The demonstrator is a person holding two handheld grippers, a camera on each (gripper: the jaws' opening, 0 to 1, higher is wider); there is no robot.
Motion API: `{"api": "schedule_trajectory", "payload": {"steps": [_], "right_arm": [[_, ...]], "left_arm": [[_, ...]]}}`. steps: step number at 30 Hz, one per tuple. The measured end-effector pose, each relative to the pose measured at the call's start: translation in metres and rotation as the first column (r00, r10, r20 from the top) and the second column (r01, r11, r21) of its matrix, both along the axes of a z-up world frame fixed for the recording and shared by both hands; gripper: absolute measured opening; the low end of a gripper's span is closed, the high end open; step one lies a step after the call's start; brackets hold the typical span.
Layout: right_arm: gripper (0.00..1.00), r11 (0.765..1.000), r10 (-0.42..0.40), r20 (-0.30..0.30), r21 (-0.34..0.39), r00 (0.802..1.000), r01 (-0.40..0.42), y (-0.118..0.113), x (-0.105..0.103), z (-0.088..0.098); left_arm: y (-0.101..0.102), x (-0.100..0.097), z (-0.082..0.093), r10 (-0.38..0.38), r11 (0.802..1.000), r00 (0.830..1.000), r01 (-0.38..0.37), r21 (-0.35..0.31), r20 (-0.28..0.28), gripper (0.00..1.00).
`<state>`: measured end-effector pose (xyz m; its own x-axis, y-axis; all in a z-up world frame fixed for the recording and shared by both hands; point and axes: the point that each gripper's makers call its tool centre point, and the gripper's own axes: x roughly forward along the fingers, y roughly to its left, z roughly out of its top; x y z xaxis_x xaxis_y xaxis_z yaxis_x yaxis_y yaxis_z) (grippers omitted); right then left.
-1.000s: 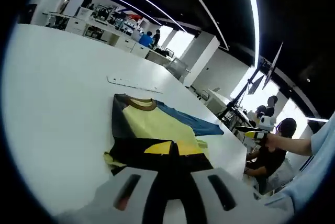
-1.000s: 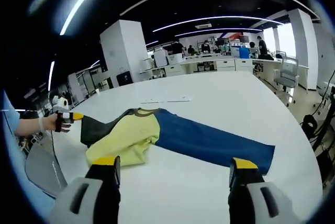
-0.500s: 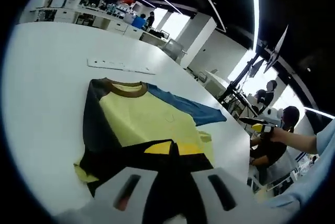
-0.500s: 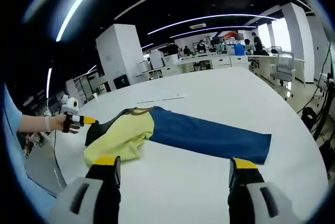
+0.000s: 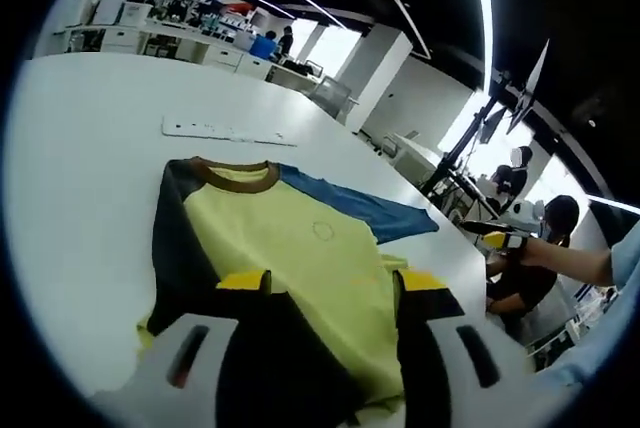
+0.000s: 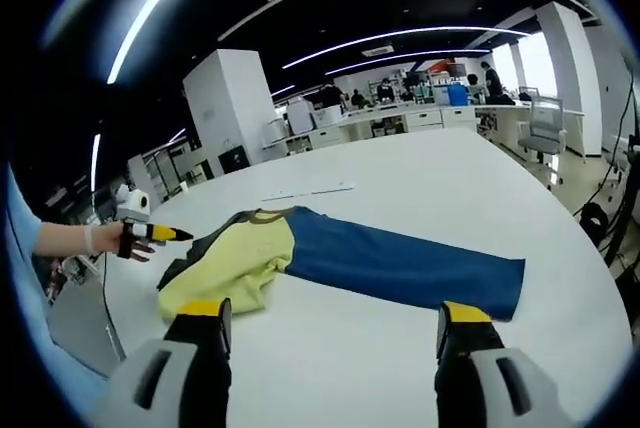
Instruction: Fold the garment on the visible template until the final outline fits inside the template.
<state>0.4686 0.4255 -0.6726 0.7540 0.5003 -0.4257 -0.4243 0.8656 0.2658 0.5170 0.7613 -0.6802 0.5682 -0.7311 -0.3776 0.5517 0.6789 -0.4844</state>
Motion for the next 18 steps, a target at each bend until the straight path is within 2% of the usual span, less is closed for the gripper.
{"api": "schedule_trajectory", "payload": {"steps": [7, 9, 11, 18], "right_arm": [[0.85, 1.000, 0.019, 0.014, 0.003, 1.000, -0.019, 0.007, 0.003, 0.005], [0.85, 1.000, 0.019, 0.012, 0.005, 1.000, -0.020, 0.009, 0.002, 0.006], [0.85, 1.000, 0.020, 0.010, 0.002, 1.000, -0.020, 0.010, 0.001, 0.006], [0.85, 1.000, 0.028, -0.002, 0.000, 1.000, -0.028, 0.015, -0.003, 0.004]], "left_arm": [[0.035, 0.000, 0.007, 0.038, 0.999, 0.999, -0.038, 0.013, 0.015, 0.47], [0.047, -0.003, 0.006, 0.048, 0.999, 0.999, -0.048, 0.014, 0.000, 0.45], [0.058, -0.008, 0.003, 0.064, 0.997, 0.998, -0.064, 0.049, 0.005, 0.44], [0.095, -0.018, -0.010, 0.135, 0.989, 0.991, -0.133, 0.070, -0.022, 0.39]]}}
